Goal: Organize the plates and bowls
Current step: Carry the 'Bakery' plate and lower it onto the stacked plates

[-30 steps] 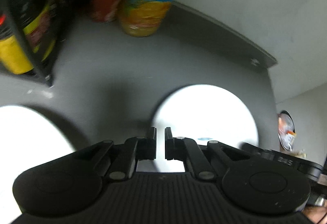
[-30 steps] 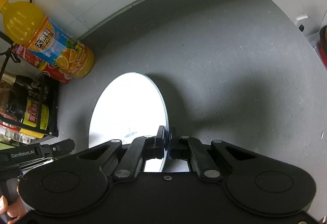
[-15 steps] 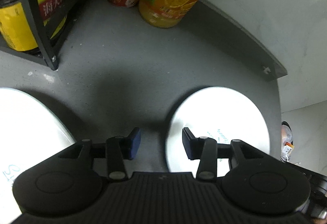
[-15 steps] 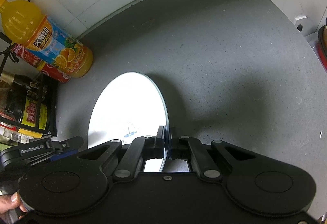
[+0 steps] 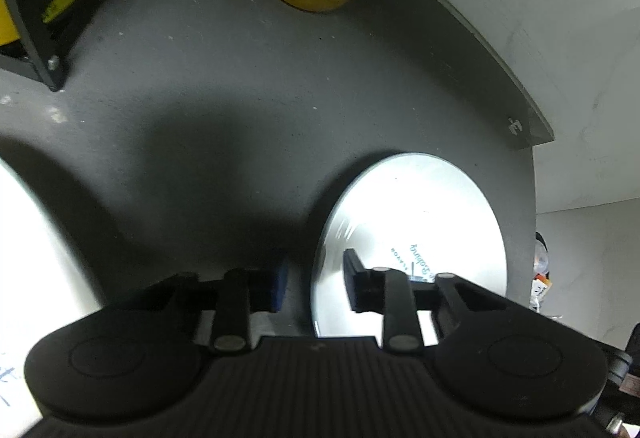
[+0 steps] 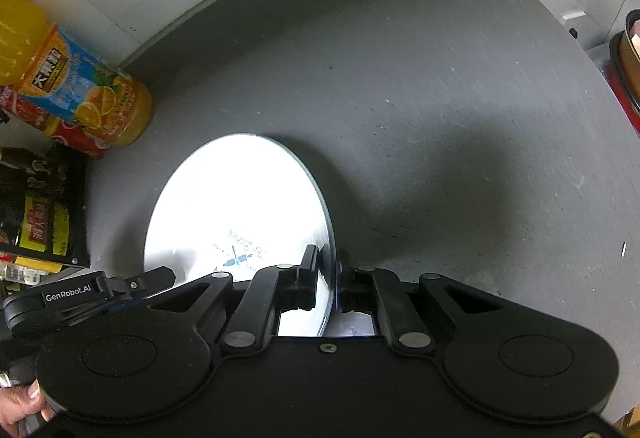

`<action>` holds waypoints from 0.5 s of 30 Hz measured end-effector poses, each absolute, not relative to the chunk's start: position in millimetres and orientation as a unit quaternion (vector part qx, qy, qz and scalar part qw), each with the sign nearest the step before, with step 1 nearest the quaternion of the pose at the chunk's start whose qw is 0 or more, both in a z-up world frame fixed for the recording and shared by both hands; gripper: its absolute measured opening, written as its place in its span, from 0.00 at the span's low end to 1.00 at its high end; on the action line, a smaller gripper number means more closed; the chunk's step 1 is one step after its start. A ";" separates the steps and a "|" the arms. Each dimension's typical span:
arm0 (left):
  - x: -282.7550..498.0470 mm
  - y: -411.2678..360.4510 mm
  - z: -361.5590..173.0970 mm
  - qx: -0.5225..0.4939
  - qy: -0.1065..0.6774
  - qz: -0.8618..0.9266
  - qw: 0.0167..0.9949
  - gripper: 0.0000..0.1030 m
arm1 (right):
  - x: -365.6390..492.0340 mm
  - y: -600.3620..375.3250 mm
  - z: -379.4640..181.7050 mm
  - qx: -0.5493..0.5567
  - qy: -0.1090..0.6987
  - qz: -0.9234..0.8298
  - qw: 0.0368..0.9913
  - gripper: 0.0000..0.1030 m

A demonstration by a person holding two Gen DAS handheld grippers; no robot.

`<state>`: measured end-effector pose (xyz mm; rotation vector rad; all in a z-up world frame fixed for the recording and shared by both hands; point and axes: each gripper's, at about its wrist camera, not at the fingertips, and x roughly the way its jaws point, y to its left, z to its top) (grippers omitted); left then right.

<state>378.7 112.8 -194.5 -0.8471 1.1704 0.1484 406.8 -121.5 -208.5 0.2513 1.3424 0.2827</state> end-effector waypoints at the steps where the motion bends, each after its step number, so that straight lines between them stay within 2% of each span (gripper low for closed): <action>1: 380.0 112.2 -195.9 -0.390 0.534 0.064 0.748 0.20 | 406.8 -122.3 -209.2 0.118 0.618 0.129 0.766 0.08; 2: 381.7 111.5 -197.8 -0.393 0.533 0.059 0.748 0.15 | 406.8 -122.8 -209.2 0.120 0.618 0.128 0.766 0.08; 4: 384.2 109.7 -200.0 -0.392 0.532 0.055 0.749 0.11 | 406.1 -123.3 -208.4 0.119 0.616 0.127 0.768 0.08; 10: 389.7 110.1 -198.9 -0.383 0.537 0.054 0.750 0.11 | 407.7 -124.2 -196.5 0.141 0.592 0.154 0.778 0.04; 15: 383.9 109.4 -191.3 -0.388 0.528 0.057 0.754 0.11 | 408.3 -121.4 -187.8 0.136 0.579 0.169 0.786 0.04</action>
